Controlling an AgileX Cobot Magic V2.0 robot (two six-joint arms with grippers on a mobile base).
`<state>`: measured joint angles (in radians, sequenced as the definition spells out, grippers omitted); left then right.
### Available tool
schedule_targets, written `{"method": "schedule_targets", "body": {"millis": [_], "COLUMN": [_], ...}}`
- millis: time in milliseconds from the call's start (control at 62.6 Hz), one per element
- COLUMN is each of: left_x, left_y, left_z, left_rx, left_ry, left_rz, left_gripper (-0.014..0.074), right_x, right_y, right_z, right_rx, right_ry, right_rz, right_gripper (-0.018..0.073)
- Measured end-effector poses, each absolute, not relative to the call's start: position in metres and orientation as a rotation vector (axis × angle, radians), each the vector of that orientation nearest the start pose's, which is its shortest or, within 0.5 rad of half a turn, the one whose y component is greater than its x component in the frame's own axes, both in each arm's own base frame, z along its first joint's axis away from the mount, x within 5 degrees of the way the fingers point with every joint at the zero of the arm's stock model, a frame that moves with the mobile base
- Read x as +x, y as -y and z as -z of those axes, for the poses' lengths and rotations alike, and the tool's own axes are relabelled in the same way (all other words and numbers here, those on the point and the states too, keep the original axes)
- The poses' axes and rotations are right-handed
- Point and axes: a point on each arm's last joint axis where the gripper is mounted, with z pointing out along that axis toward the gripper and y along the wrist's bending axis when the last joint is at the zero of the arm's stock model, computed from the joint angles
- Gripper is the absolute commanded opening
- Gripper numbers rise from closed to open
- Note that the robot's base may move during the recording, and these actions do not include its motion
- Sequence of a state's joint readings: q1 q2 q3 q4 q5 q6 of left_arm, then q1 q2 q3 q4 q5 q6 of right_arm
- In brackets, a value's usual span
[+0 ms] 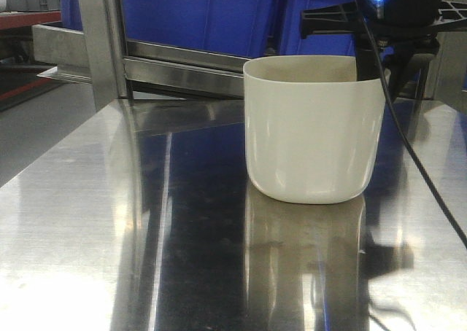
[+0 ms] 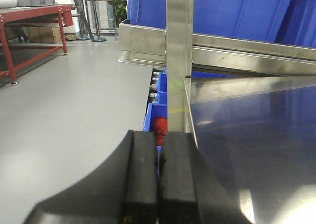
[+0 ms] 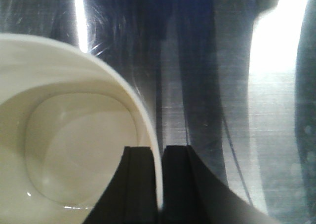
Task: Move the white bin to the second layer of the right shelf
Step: 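Close the right gripper on the bin rim and lift it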
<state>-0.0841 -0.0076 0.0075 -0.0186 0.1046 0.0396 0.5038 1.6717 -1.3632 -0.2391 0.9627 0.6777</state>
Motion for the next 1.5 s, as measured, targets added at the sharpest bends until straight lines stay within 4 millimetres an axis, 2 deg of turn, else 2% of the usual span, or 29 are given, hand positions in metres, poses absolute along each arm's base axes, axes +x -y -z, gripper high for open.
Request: {"method": "schedule_targets", "body": {"millis": [144, 303, 479, 607, 703, 878, 1054, 1246, 1501], "left_x": [0.056, 0.056, 0.056, 0.056, 0.056, 0.056, 0.056, 0.056, 0.056], "left_y": [0.005, 0.005, 0.005, 0.005, 0.005, 0.005, 0.005, 0.005, 0.005], "left_z": [-0.202, -0.202, -0.202, -0.202, -0.202, -0.202, -0.202, -0.202, -0.202], "left_rx": [0.085, 0.085, 0.085, 0.085, 0.085, 0.085, 0.085, 0.085, 0.085], "left_ry": [-1.586, -1.586, -1.586, -1.586, -1.586, -1.586, -1.586, -1.586, -1.586], "left_rz": [0.051, 0.051, 0.051, 0.051, 0.051, 0.051, 0.051, 0.051, 0.051], "left_gripper": [0.0085, 0.0085, 0.0085, 0.0085, 0.0085, 0.0085, 0.0085, 0.0085, 0.0085], "right_x": [0.314, 0.308, 0.303, 0.298, 0.291, 0.266, 0.238, 0.206, 0.162], "right_y": [-0.149, -0.131, -0.109, -0.092, -0.077, -0.043, -0.021, -0.015, -0.011], "right_z": [-0.291, -0.313, -0.333, -0.335, -0.328, -0.316, -0.312, -0.306, -0.315], "right_rx": [0.117, 0.111, 0.029, -0.019, -0.044, 0.007, 0.077, 0.089, 0.091], "right_ry": [-2.685, -2.637, -2.593, -2.568, -2.547, -2.482, -2.374, -2.337, -2.223], "right_rz": [-0.048, -0.053, -0.043, -0.064, -0.081, -0.082, -0.073, -0.069, -0.09], "right_gripper": [0.0047, 0.0047, 0.0047, 0.0047, 0.0047, 0.0047, 0.0047, 0.0047, 0.0047]}}
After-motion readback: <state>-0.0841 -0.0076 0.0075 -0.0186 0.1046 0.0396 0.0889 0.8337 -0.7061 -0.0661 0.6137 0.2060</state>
